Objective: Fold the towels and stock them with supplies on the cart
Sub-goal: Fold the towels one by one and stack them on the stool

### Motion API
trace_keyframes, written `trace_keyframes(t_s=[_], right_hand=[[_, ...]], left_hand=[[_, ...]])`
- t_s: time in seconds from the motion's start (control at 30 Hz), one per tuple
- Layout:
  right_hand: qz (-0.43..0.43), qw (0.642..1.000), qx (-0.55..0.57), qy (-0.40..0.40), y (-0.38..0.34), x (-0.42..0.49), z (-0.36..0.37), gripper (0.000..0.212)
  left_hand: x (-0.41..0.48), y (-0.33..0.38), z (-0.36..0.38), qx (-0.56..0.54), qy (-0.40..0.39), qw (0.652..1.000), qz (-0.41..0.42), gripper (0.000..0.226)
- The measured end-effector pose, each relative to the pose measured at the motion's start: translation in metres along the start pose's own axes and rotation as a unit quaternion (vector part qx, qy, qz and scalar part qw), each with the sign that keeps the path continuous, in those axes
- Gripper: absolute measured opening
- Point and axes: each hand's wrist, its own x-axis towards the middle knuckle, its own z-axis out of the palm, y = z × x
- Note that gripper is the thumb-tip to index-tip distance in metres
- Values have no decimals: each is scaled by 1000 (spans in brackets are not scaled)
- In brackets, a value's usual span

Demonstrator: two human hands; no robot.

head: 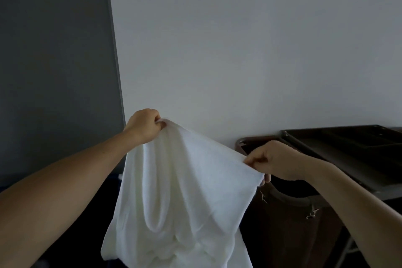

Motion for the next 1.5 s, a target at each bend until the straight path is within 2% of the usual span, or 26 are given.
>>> trace_keyframes(t_s=[0.07,0.13,0.2,0.27,0.33,0.43,0.5,0.6,0.73,0.8,0.87,0.97,1.03,1.13,1.2,1.3,1.33,1.5], right_hand=[[31,997,40,-58,0,-6,-1,30],[32,992,113,-53,4,-11,-2,34],[11,996,78,30,11,-11,-3,38],[8,986,9,165,19,-8,-4,39],[11,966,34,256,26,-4,-4,35],[-8,946,168,278,31,-2,0,17],[-29,932,232,278,31,-3,0,18],[-20,888,365,280,29,2,1,14],[106,798,481,347,33,15,2,11],[166,780,485,359,34,16,6,21],[193,798,450,350,30,18,15,24],[167,835,397,341,10,32,30,14],[124,857,365,341,-9,46,37,12],[66,902,280,323,-38,66,44,11],[39,925,221,308,-53,77,47,13],[37,952,121,277,-61,86,51,7],[42,958,107,264,-61,87,52,3],[42,969,128,208,-62,82,50,21]], left_hand=[[2,1,0,4,0,1000,5,27],[3,-1,1,10,-5,1000,2,28],[4,-2,2,11,-18,1000,-5,27],[6,1,4,9,-30,999,-15,25],[10,3,6,5,-30,999,-22,25],[14,1,7,-8,-39,998,-44,24],[14,-1,10,-15,-55,997,-55,25],[15,4,19,-37,-50,996,-68,32],[19,1,24,-134,-42,977,-161,34],[18,-7,21,-204,-36,952,-223,27],[15,-10,20,-243,-29,942,-230,28],[-2,13,17,-281,-1,940,-192,36],[-15,38,16,-289,10,948,-135,44],[-36,76,23,-238,-4,970,-38,60],[-49,94,33,-192,-18,981,-6,54],[-60,100,40,-176,-26,984,10,23],[-62,99,40,-174,-29,984,13,19],[-74,99,36,-172,-72,982,38,24]])
